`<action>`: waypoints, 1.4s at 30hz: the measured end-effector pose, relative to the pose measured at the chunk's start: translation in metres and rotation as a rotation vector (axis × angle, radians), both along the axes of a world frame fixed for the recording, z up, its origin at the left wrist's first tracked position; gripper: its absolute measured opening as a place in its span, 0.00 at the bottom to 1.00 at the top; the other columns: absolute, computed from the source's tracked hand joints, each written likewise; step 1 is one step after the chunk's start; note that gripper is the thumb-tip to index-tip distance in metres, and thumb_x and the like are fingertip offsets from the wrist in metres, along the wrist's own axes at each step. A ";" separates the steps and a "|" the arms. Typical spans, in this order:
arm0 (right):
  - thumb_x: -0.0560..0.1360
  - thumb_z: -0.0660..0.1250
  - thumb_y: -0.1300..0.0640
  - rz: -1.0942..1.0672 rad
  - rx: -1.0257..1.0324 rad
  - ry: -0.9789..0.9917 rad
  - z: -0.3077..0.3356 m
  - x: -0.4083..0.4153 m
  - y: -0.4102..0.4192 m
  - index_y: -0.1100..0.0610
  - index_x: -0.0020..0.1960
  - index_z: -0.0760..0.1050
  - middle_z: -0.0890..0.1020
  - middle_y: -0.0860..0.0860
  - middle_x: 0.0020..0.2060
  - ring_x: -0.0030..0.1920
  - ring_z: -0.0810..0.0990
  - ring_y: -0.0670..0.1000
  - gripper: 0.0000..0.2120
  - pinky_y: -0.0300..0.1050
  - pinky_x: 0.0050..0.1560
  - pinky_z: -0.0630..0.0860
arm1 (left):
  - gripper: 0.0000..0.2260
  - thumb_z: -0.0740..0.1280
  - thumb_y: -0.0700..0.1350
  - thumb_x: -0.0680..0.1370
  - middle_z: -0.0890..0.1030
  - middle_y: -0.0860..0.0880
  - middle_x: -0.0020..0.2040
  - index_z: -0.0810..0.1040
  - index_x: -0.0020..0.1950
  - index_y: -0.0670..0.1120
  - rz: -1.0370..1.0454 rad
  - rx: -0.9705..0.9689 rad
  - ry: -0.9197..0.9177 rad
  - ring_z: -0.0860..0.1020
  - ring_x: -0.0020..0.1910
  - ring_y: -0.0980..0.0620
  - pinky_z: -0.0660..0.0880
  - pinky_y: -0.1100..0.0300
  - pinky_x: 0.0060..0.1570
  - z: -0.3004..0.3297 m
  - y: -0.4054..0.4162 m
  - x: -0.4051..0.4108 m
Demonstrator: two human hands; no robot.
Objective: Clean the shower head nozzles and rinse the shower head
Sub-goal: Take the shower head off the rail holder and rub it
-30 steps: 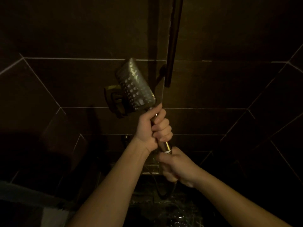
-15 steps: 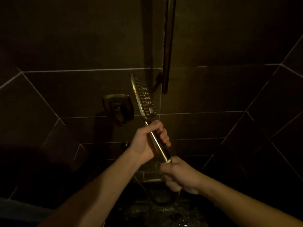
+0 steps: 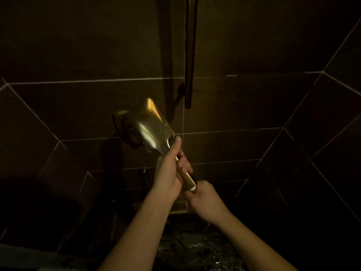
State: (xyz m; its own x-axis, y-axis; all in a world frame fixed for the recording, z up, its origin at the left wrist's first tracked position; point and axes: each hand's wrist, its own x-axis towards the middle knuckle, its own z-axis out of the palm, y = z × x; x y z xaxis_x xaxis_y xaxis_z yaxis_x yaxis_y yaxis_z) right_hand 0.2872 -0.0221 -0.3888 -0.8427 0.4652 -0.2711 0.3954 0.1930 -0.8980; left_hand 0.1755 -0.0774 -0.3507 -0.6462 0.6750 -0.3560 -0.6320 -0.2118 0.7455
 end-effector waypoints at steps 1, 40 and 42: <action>0.74 0.65 0.62 -0.021 0.020 0.020 -0.001 0.001 0.002 0.65 0.41 0.77 0.79 0.60 0.32 0.31 0.75 0.52 0.06 0.49 0.34 0.71 | 0.15 0.73 0.57 0.75 0.70 0.51 0.28 0.81 0.39 0.46 -0.014 0.040 0.015 0.69 0.27 0.54 0.70 0.58 0.33 0.003 -0.001 0.002; 0.74 0.64 0.62 -0.136 -0.189 0.142 0.019 -0.010 0.002 0.57 0.39 0.73 0.70 0.53 0.29 0.31 0.68 0.52 0.06 0.44 0.32 0.65 | 0.25 0.60 0.61 0.82 0.77 0.46 0.42 0.82 0.62 0.42 -0.322 0.270 0.101 0.76 0.41 0.50 0.75 0.55 0.45 0.011 0.003 -0.021; 0.74 0.64 0.62 -0.133 -0.187 0.164 0.019 -0.008 0.001 0.57 0.38 0.72 0.69 0.51 0.27 0.28 0.67 0.50 0.07 0.43 0.30 0.64 | 0.21 0.64 0.60 0.79 0.79 0.46 0.44 0.82 0.58 0.44 -0.294 0.245 0.130 0.78 0.44 0.50 0.77 0.54 0.47 0.010 0.001 -0.018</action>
State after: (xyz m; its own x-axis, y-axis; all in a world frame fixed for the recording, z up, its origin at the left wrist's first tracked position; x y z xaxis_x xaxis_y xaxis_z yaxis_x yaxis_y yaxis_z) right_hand 0.2792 -0.0207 -0.3695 -0.8170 0.5297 -0.2279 0.2531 -0.0258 -0.9671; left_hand 0.1573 -0.0760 -0.3409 -0.4420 0.8926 -0.0890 -0.5956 -0.2178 0.7732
